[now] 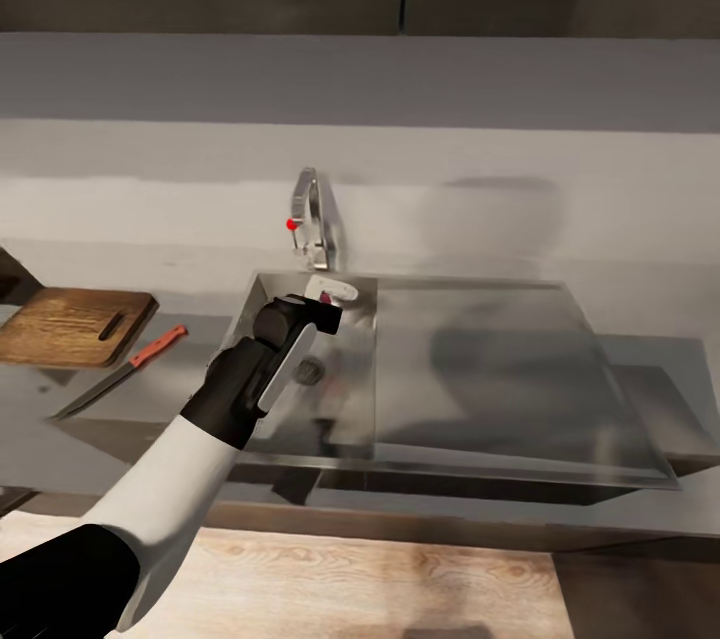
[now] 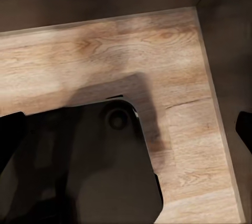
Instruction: In the kitchen, take the Vidalia onion out of the sink, dice it on the chopping board with the paring knife, put the diced onion into the bowl on the countertop, then place both the paring knife and the chopping board into the sink.
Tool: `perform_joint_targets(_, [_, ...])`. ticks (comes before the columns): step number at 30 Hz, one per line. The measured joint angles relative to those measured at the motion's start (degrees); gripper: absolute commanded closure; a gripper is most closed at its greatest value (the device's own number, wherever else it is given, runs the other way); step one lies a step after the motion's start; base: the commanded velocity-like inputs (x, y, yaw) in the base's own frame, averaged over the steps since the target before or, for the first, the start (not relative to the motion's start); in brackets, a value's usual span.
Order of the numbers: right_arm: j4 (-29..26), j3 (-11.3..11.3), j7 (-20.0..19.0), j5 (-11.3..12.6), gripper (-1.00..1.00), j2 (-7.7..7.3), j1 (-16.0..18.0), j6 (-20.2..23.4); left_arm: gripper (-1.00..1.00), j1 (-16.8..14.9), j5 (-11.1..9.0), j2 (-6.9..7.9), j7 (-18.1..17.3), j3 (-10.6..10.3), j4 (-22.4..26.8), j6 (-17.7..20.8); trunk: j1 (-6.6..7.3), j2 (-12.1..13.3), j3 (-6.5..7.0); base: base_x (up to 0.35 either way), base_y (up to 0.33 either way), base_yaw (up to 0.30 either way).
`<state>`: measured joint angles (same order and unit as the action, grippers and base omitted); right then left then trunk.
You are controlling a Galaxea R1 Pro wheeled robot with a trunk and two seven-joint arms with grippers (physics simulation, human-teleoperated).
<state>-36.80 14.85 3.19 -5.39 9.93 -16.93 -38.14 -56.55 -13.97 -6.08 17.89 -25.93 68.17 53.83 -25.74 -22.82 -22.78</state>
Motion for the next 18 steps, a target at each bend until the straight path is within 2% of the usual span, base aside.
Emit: perform_joint_targets(18, [1.9,0.1,0.0,0.0,-1.00,0.00,0.0,-0.1,1.00,0.0,0.0,-0.01,-0.1,0.0,0.1,0.0,0.00,0.0,1.63,0.000,0.294,0.000])
